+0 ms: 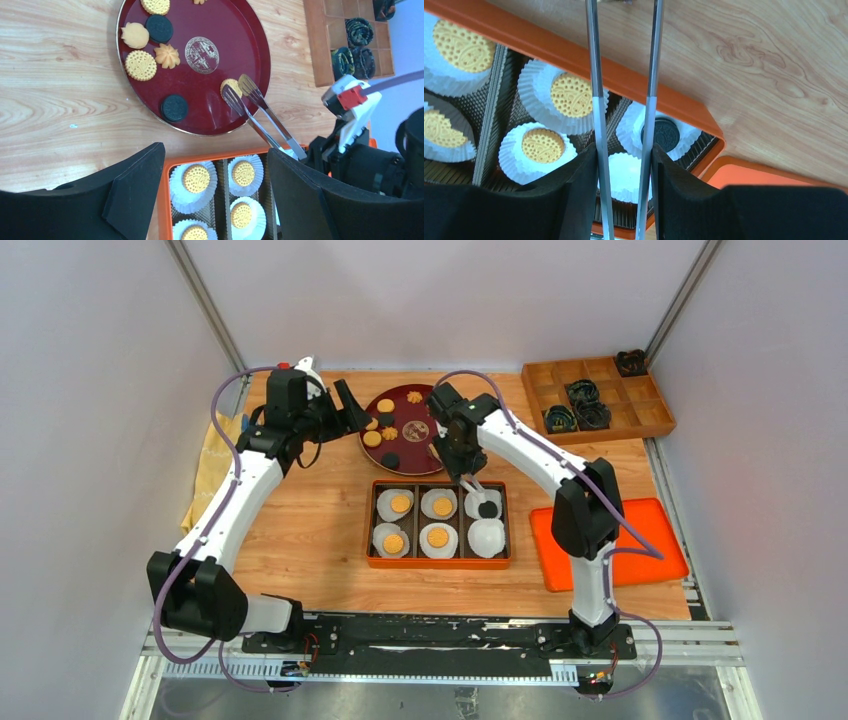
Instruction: Pack the cookies
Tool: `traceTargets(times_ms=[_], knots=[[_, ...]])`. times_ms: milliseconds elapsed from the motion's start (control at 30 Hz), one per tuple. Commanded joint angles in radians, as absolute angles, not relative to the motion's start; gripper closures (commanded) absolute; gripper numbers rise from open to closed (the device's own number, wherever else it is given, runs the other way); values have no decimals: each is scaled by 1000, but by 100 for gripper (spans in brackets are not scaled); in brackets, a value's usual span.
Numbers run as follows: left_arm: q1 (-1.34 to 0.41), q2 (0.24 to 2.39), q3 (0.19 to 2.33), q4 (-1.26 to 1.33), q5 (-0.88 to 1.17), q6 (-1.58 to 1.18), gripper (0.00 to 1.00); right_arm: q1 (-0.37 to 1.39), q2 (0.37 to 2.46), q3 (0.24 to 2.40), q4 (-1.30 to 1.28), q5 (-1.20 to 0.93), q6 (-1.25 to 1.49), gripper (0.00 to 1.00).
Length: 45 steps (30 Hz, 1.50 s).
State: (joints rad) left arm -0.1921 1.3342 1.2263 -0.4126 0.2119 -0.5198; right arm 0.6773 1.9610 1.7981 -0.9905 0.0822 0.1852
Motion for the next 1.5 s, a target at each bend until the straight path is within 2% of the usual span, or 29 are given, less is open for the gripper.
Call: traceTargets(times_ms=[0, 200, 333, 867, 1133, 1467], knots=[[-192, 1334, 1210, -392, 230, -514, 19, 646, 2030, 1886, -1034, 137, 206, 68], [-192, 1341, 1207, -386, 232, -513, 19, 603, 2123, 2059, -1026, 117, 178, 69], [-192, 1335, 1209, -396, 222, -509, 19, 588, 2126, 2082, -1015, 103, 180, 67], [-192, 1323, 1210, -406, 222, -511, 19, 585, 1946, 1916, -907, 139, 169, 64], [-192, 1326, 1216, -420, 221, -507, 19, 585, 1939, 1825, -904, 131, 177, 64], [-191, 1313, 1221, -447, 203, -496, 19, 586, 1924, 1697, -832, 16, 189, 64]])
